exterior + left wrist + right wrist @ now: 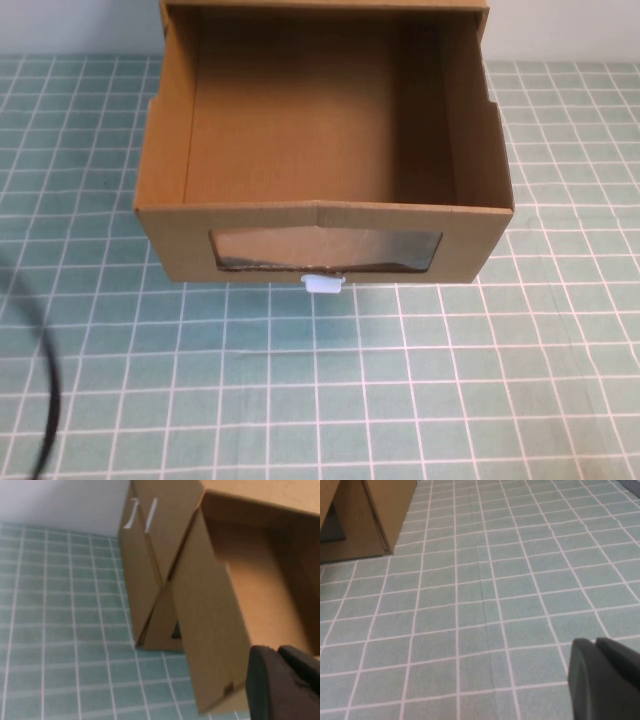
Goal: Close the shoe box
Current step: Press the shoe box with left arm
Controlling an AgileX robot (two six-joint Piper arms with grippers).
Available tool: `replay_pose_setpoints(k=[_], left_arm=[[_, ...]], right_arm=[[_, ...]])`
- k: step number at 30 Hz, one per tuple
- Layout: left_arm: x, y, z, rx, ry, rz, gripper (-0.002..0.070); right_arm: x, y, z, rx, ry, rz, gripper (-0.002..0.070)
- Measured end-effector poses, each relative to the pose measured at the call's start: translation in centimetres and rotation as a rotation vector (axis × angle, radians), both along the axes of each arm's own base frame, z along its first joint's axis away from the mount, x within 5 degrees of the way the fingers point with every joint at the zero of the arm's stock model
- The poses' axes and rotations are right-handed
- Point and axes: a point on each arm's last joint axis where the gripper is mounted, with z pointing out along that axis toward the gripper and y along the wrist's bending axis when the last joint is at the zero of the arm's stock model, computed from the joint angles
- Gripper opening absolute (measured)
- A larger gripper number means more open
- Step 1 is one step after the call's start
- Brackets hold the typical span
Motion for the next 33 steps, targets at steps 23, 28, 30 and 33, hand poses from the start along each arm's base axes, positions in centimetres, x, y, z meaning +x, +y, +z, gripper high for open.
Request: replay_pose_setpoints(k=[23,28,30,33], left_arm=[[31.8,-8.3,5.5,0.110,0.018,-0.542,-0.0005],[32.6,-11.1,5.1,0.188,0.022,-0.579,-0.0005],[32.3,-12.1,5.0,0.230,0.021,-0.590,-0.0005],[32.0,-13.1,4.8,0.274,0.021,-0.604,-0.0005]], right_arm=[[0.0,0.0,0.0,0.000,0.002,0.000,-0.0013],[0.0,0.0,0.0,0.000,0.002,0.000,-0.0013],[0.0,0.0,0.0,0.000,0.002,0.000,-0.0013],[0.0,0.0,0.0,0.000,0.002,0.000,-0.0013]])
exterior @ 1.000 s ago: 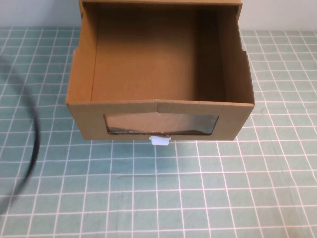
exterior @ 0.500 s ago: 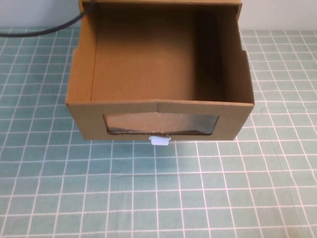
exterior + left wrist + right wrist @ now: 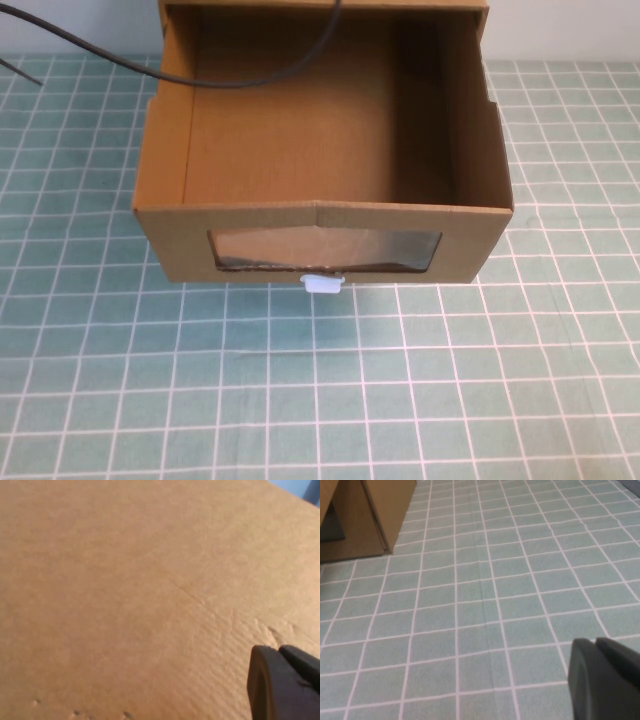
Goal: Close the shoe box
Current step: Press the shoe box with left arm, then close the shoe box with your right arm
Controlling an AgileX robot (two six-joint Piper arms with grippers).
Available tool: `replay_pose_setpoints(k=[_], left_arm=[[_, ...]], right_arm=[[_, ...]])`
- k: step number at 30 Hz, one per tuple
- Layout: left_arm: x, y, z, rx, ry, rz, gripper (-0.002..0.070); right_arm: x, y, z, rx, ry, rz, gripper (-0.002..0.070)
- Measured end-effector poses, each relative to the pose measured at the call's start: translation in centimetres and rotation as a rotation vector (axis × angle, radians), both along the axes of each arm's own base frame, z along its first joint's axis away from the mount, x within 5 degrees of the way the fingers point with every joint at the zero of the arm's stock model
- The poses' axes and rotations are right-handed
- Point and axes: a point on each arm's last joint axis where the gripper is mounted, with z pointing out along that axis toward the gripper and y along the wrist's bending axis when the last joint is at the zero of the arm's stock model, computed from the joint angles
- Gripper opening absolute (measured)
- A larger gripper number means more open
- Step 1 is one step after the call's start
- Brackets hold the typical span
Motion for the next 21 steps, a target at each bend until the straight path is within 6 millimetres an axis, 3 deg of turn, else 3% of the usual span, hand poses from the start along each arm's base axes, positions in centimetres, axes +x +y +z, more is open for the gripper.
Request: replay_pose_setpoints(k=[8,21], left_arm=[[0.8,-0.6,-1.5,0.035,0.023,0.016,-0.0005],[1.2,-0.7,-2.1,0.035,0.039,0.016,-0.0005]], right_arm=[[0.0,0.0,0.0,0.000,0.000,0.000,-0.0013],[0.1,0.1,0.4,0.024,-0.050,0.002,-0.0013]])
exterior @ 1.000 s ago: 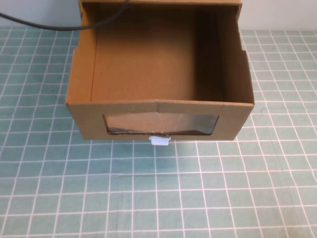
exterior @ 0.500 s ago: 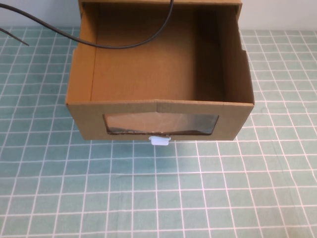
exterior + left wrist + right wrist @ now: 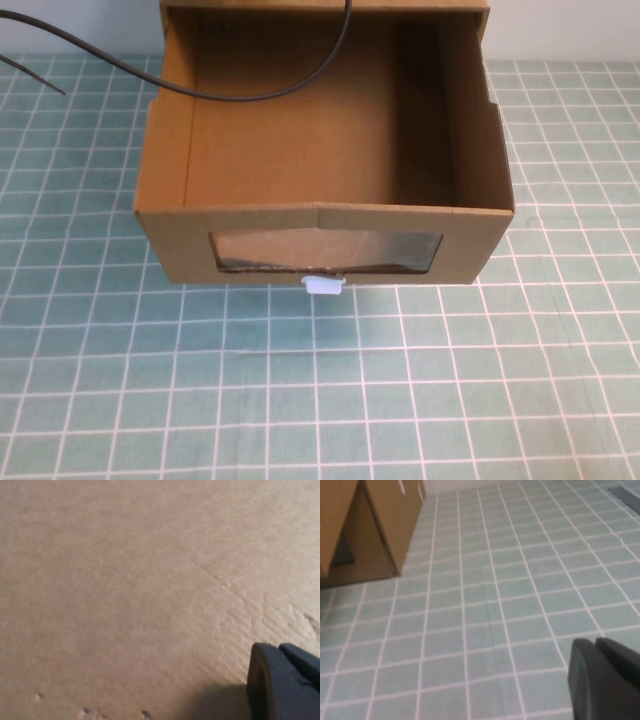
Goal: Close the shoe box
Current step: Close the shoe box with your right arm
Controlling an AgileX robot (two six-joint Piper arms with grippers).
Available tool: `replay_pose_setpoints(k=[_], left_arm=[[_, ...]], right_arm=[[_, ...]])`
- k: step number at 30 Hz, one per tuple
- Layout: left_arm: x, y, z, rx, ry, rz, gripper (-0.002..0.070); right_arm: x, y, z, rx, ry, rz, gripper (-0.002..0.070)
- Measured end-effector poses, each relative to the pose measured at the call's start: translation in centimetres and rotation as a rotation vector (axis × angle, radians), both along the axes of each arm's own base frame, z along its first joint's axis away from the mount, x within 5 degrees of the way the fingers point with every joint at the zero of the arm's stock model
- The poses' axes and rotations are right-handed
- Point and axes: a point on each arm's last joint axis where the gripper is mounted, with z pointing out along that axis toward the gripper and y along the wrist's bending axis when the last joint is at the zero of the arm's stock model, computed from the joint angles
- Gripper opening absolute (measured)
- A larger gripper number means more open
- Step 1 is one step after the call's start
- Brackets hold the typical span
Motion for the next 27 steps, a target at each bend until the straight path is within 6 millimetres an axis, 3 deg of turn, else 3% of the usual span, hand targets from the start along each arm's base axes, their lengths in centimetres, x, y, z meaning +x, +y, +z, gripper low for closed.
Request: replay_pose_setpoints(k=[8,14,19,27], left_arm=[[0.0,0.0,0.0,-0.003,0.003,0.005,-0.0005],[0.0,0.0,0.0,-0.004,0.004,0.006,-0.0005],[0.0,0.0,0.0,-0.005,0.005,0.007,-0.0005],[0.0,0.0,0.0,-0.006,0.007,0.007,-0.0005]], right_arm=[[0.2,0.1,2.5,0.288,-0.263,-0.018,-0.0013],[0.1,-0.2,3.4,0.370,-0.358,-0.040,-0.0013],[-0.1,0.8,3.6,0.470,-0.110,0.012,-0.0013],[0.2,2.7,11.2,0.290,0.355,0.203,-0.0012]])
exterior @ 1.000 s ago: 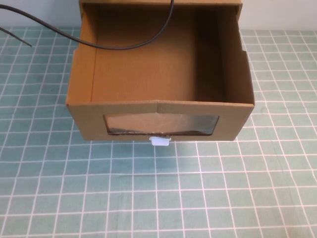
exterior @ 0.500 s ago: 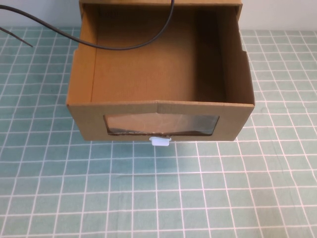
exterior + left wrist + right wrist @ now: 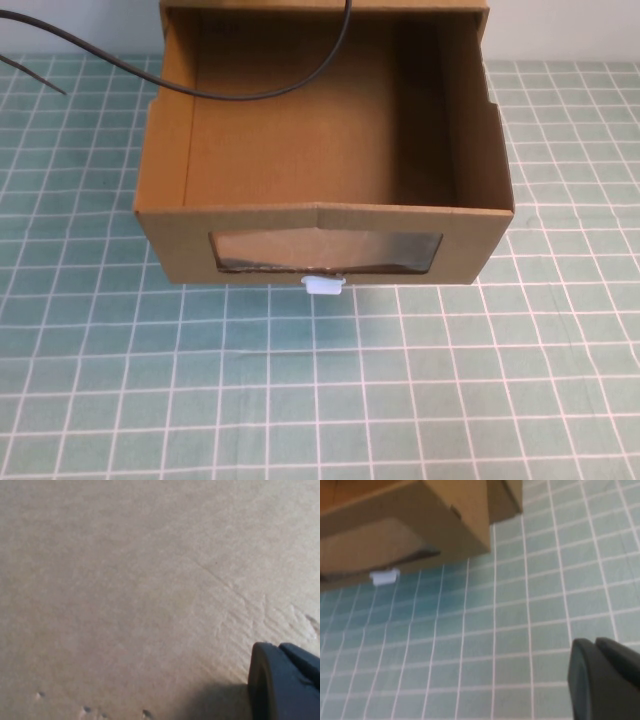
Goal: Close the shoe box
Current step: Close the shoe box with your right arm
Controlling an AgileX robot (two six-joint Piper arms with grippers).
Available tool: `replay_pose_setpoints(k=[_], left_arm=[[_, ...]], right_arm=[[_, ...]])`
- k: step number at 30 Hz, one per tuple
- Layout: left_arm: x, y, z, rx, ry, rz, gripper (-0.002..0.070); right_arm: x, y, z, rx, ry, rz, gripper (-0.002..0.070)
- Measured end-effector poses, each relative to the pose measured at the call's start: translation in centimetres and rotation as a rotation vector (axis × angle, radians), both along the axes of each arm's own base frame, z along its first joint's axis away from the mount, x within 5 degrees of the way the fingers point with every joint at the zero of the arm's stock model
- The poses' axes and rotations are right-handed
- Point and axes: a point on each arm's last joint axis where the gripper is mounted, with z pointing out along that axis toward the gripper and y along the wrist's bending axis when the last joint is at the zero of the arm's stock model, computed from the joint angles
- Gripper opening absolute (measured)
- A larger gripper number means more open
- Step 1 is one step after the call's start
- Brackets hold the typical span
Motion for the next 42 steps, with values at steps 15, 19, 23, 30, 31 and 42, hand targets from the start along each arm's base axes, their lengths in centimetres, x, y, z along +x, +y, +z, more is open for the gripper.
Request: replay_pose_setpoints(k=[15,19,23,30,31,42], left_arm=[[0.0,0.0,0.0,-0.001,0.005,0.004,-0.0005],[0.0,0.0,0.0,-0.003,0.009,0.008,-0.0005],[0.0,0.0,0.0,-0.010,0.018,0.015,-0.0005],[0.0,0.1,0.0,-0.011,0.022,0.024,-0.0005],[0.0,0.1,0.0,-0.012,0.023,0.024,-0.0005],[0.0,0.1,0.0,-0.010,0.023,0.026,-0.0005]], right_arm=[[9.9,5.1,6.4,-0.153,0.269,0.484,-0.0011],[11.4,9.4,6.5,-0.179,0.227,0.598,-0.0011],[12.6,13.9,5.4,-0.226,0.182,0.643,-0.0011],[15.5,17.7,5.3,-0.221,0.064,0.616,-0.0011],[16.0,18.0,5.3,-0.224,0.059,0.614,-0.0011],[19.8,19.4,5.6,-0.200,0.009,0.550,-0.0011]])
